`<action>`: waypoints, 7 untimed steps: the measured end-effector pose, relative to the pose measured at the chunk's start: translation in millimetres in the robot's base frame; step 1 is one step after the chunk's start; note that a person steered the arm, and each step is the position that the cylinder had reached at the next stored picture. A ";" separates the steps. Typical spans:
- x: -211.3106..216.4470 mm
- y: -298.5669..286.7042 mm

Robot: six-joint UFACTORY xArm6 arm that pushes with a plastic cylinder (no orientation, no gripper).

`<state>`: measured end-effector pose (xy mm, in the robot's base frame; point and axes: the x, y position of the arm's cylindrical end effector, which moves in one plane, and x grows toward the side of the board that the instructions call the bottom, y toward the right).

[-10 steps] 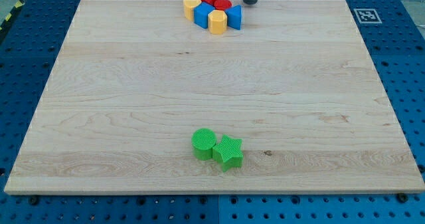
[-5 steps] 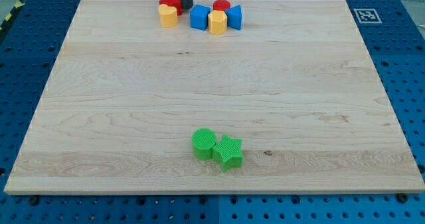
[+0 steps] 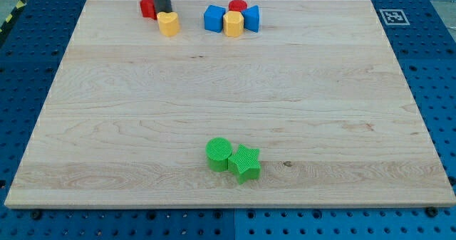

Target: Slide the red star to the top left

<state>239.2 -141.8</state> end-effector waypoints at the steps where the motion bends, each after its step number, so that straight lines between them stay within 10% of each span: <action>1: -6.2 -20.2; 7: -42.3 -77.0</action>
